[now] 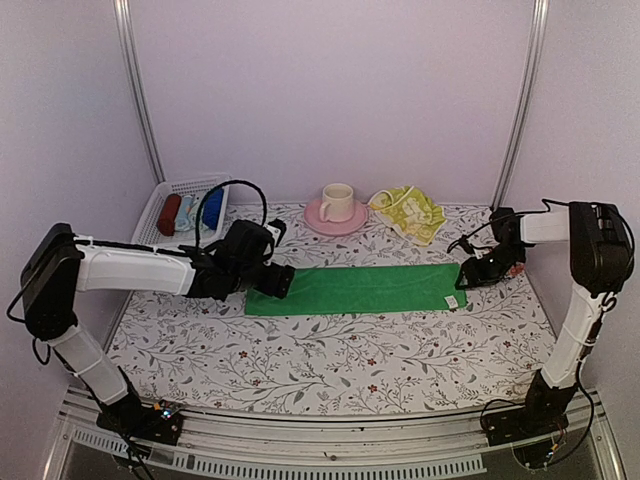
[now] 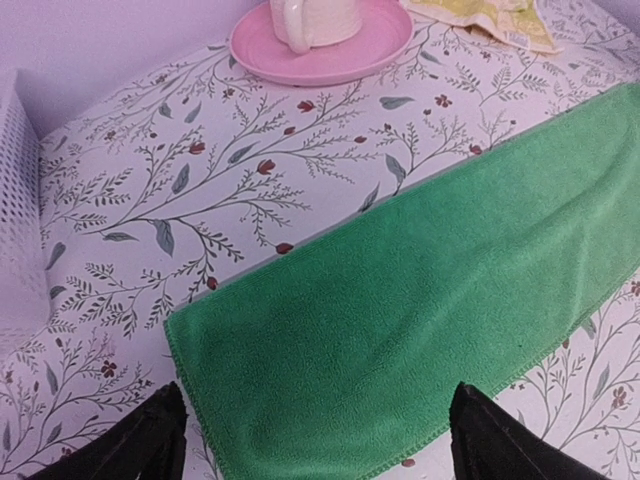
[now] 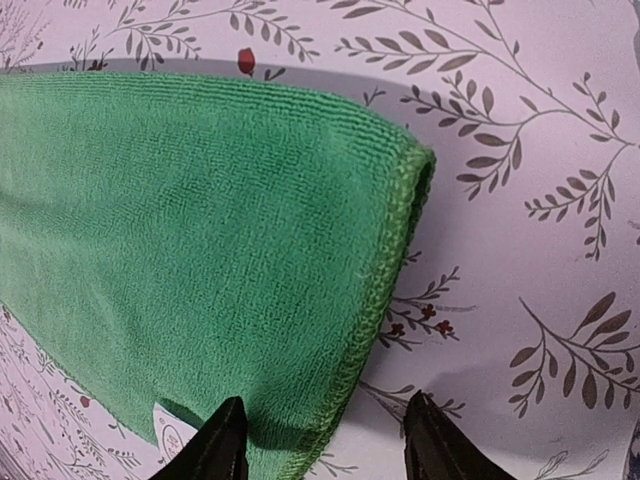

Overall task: Roll the towels
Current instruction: Smooth out the towel at the center of the board, then fold the towel at the center of the board.

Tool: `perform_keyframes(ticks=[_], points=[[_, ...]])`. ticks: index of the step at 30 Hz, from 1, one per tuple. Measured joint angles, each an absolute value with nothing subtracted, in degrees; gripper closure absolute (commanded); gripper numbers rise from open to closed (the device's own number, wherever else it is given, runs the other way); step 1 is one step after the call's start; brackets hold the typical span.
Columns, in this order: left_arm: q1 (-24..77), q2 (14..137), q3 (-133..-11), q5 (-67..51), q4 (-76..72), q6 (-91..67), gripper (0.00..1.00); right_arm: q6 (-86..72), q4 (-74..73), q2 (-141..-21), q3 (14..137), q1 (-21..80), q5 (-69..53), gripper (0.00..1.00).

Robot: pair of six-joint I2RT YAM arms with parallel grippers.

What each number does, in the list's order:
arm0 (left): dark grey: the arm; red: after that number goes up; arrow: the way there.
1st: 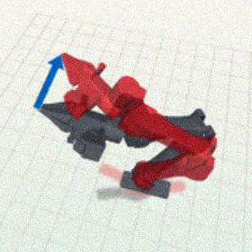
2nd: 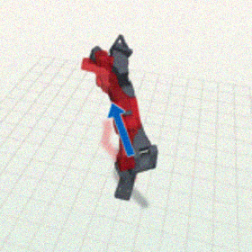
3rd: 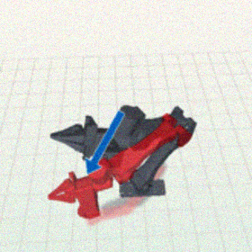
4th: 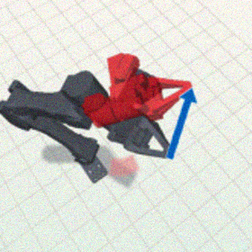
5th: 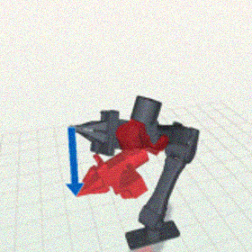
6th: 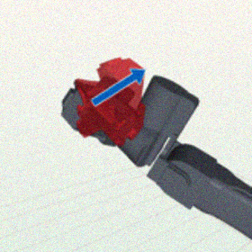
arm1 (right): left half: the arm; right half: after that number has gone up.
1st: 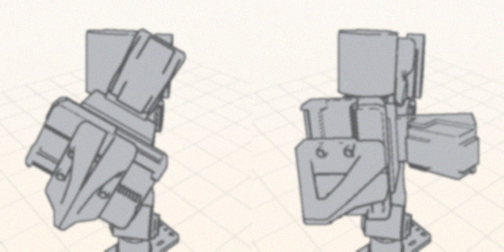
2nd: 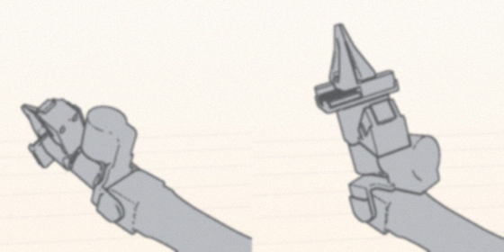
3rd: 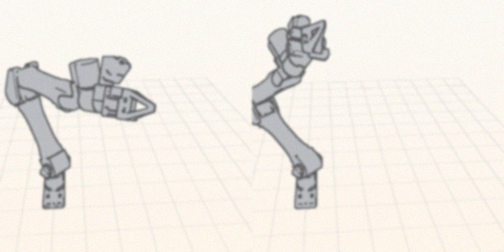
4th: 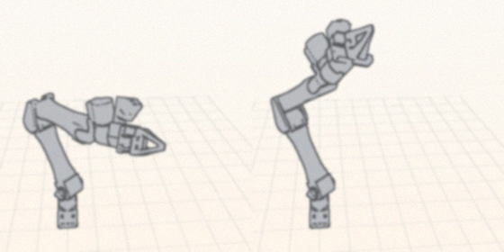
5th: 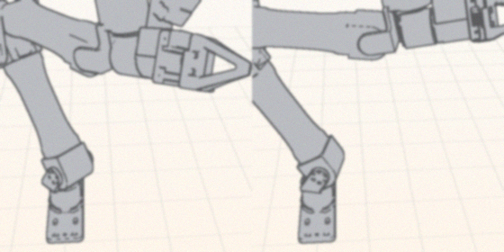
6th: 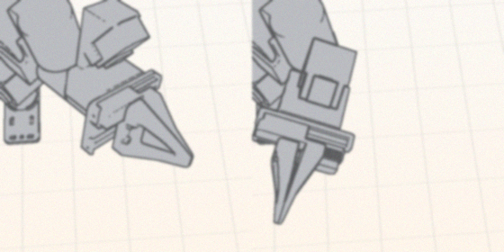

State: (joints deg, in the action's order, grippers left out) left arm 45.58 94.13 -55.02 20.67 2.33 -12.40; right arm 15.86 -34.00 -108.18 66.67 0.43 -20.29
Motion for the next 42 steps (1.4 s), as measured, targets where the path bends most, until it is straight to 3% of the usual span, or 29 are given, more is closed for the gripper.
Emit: perform_keyframes(ticks=[11, 14, 18, 28, 33, 42], points=[[45.65, 89.54, -52.36, 23.53, 2.13, -13.02, 0.08, 15.38, -30.65, -109.67, 67.11, 3.05, -20.67, 0.61], [45.67, 88.58, -51.64, 24.01, 2.20, -13.15, 0.08, 15.05, -29.98, -109.84, 67.09, 3.33, -20.21, 0.72], [45.74, 87.53, -51.53, 24.64, 2.31, -13.15, 0.08, 15.03, -28.80, -110.34, 67.07, 3.33, -19.64, 0.96], [45.76, 82.96, -47.64, 26.26, 2.48, -13.56, 0.05, 14.24, -29.15, -109.65, 66.92, 2.59, -19.35, 0.98], [45.71, 80.97, -43.48, 26.46, 2.85, -14.00, 0.05, 15.05, -32.60, -103.72, 66.81, -2.83, -20.56, 0.98], [42.89, 75.48, -37.10, 25.08, 2.76, -15.07, 0.05, 18.22, -38.85, -98.39, 71.99, -7.77, -28.97, 0.98]])
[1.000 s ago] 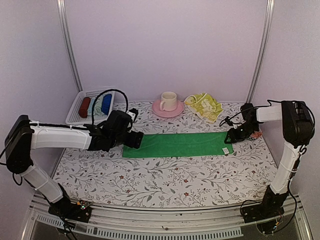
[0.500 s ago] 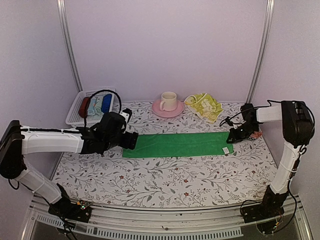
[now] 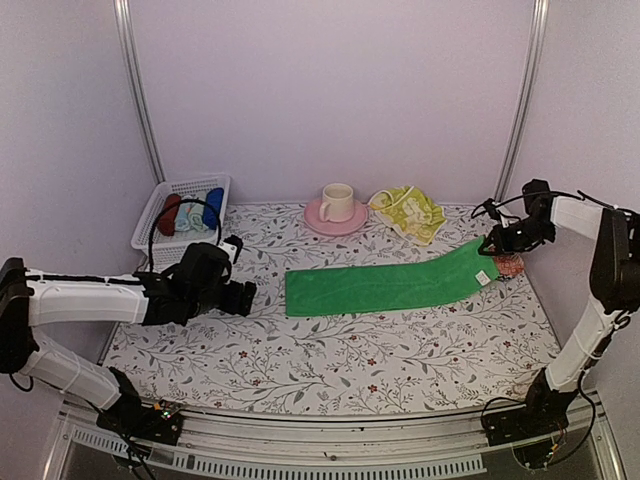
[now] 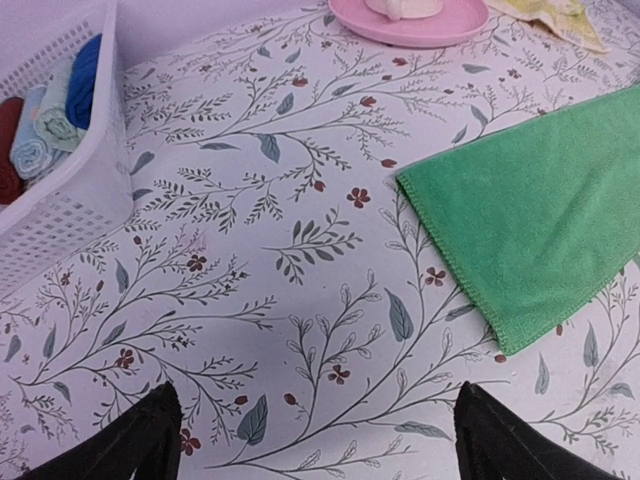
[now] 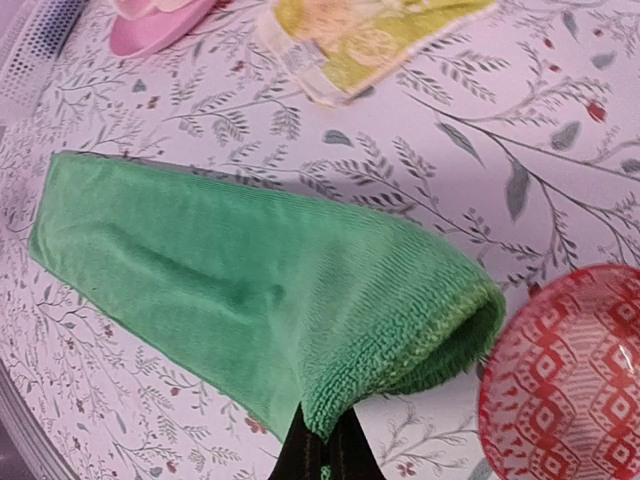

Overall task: Roll the towels
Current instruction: Fold the towel at the center of the board.

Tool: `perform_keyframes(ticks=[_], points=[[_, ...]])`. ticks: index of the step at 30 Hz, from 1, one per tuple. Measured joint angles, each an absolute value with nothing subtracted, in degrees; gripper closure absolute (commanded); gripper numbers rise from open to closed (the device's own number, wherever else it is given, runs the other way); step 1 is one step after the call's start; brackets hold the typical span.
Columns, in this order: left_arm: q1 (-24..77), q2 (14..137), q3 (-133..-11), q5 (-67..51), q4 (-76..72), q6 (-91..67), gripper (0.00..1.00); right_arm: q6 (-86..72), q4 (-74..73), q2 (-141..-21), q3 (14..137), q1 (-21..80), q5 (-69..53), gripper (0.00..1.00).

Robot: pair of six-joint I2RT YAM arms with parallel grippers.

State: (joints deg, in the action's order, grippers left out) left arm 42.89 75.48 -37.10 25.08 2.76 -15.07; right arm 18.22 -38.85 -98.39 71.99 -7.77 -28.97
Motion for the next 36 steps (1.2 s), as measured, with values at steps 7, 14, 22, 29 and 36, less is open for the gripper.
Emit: perform_keyframes(ticks=[7, 14, 22, 29, 36], points=[[41.39, 75.92, -35.16, 23.16, 0.62, -14.66, 0.05, 19.35, -44.07, -100.75, 80.51, 2.74, -36.99, 0.98], [40.53, 76.60, -32.56, 20.97, -4.14, -13.10, 0.05, 18.90, -47.83, -109.03, 94.94, 13.76, -42.39, 0.98], [39.46, 76.42, -30.15, 18.20, -8.12, -12.56, 0.05, 17.30, -50.11, -117.32, 104.12, 24.36, -44.88, 0.98], [39.46, 75.96, -29.78, 17.15, -9.91, -12.19, 0.05, 15.64, -50.37, -124.05, 113.14, 31.79, -45.32, 0.98], [39.46, 75.75, -29.39, 16.86, -10.48, -12.19, 0.05, 14.50, -50.37, -131.74, 118.89, 33.98, -45.56, 0.97]])
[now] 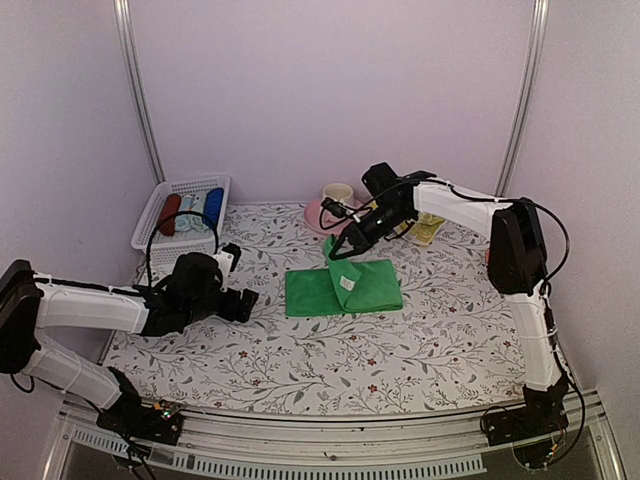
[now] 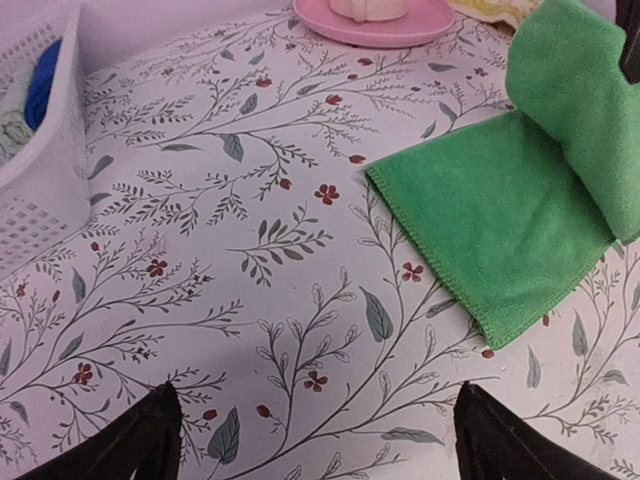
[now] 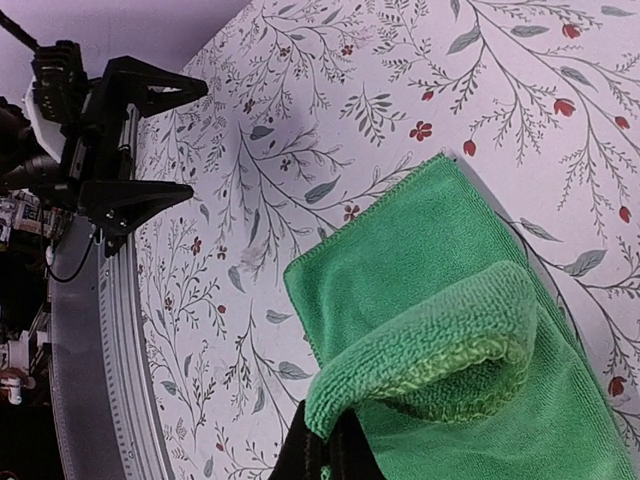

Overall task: Roll the towels
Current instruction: Fold the towel at the center of the board.

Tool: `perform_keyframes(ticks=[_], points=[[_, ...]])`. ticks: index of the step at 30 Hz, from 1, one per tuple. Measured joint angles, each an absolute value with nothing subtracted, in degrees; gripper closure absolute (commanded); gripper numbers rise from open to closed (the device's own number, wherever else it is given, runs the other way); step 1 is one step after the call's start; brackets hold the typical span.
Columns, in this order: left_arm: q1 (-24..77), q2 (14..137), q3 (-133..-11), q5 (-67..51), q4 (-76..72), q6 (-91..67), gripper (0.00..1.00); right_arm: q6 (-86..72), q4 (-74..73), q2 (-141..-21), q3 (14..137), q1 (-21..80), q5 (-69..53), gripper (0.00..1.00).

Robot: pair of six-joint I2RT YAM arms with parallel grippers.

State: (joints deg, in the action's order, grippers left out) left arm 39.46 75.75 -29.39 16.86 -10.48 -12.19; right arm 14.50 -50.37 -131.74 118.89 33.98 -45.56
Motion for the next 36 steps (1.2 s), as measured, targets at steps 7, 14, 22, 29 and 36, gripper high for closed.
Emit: perform_keyframes(ticks=[7, 14, 22, 29, 36], points=[[39.46, 75.75, -29.30, 16.47, -10.68, -12.16, 0.05, 13.65, -50.24, -137.32, 121.45, 34.87, -45.58, 0.93], [39.46, 75.75, -29.30, 15.88, -10.92, -12.21, 0.05, 12.64, -49.23, -137.99, 121.84, 35.94, -45.78, 0.96], [39.46, 75.75, -29.26, 15.64, -11.27, -12.23, 0.04, 11.03, -45.93, -138.12, 122.26, 36.01, -45.76, 0.97], [39.46, 75.75, -29.23, 15.62, -11.31, -12.23, 0.04, 9.96, -44.47, -138.12, 122.32, 36.01, -45.78, 0.96], [39.46, 75.75, -29.21, 15.44, -11.31, -12.23, 0.04, 9.67, -43.51, -139.33, 122.32, 36.01, -46.41, 0.87]])
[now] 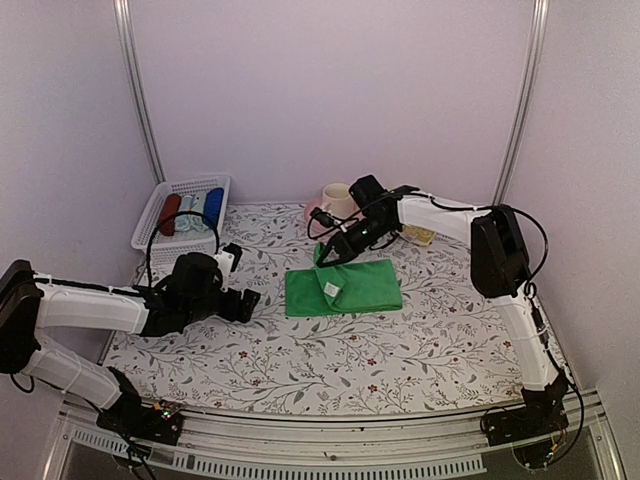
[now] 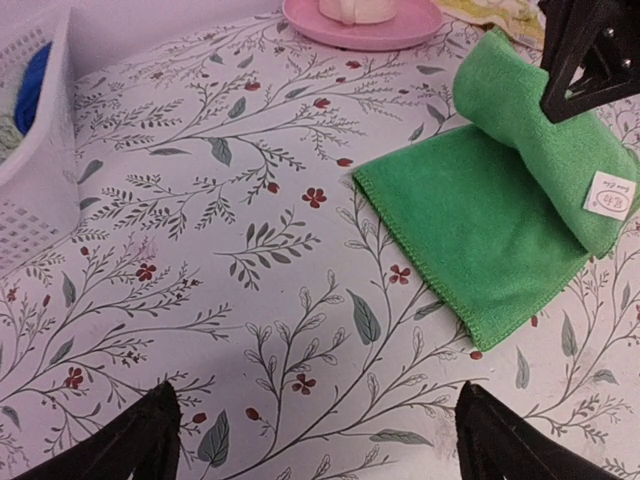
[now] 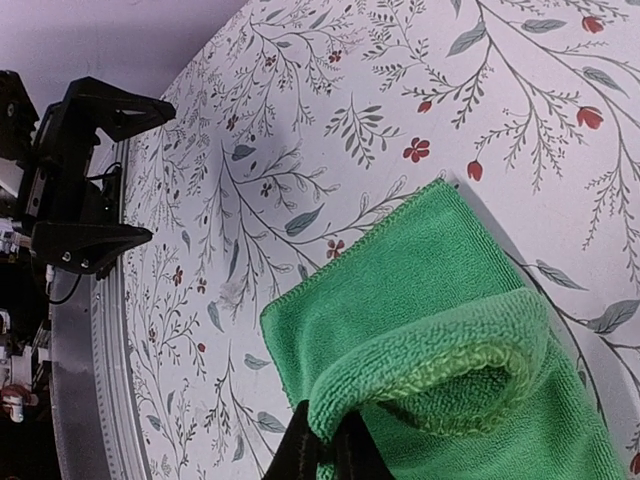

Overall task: Roll the towels
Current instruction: Fold the towel at the center of the board.

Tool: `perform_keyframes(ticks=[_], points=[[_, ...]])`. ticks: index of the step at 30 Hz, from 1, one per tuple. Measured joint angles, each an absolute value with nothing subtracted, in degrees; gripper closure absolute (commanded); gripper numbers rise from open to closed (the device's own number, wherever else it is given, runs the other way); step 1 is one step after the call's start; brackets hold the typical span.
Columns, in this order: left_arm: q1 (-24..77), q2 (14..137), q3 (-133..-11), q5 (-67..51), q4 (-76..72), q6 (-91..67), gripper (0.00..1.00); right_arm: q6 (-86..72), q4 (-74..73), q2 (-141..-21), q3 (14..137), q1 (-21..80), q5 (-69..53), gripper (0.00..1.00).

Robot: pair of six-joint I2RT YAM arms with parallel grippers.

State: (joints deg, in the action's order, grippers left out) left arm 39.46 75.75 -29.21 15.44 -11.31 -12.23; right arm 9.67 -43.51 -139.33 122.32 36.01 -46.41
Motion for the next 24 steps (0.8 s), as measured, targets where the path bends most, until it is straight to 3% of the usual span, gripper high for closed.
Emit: perform_keyframes(ticks=[8, 14, 24], points=[[39.46, 75.77, -29.21, 15.40, -11.33, -12.21, 0.03, 8.86, -42.44, -141.97, 122.32, 36.58, -51.79, 0.54], [39.46, 76.05, -29.21, 14.83, -11.42, -12.21, 0.03, 10.50, -41.76, -141.91, 122.32, 38.24, -59.13, 0.49], [39.46, 77.03, -30.04, 9.13, -12.47, -15.11, 0.03, 15.25, -43.79, -136.27, 119.31, 37.93, -61.54, 0.40]])
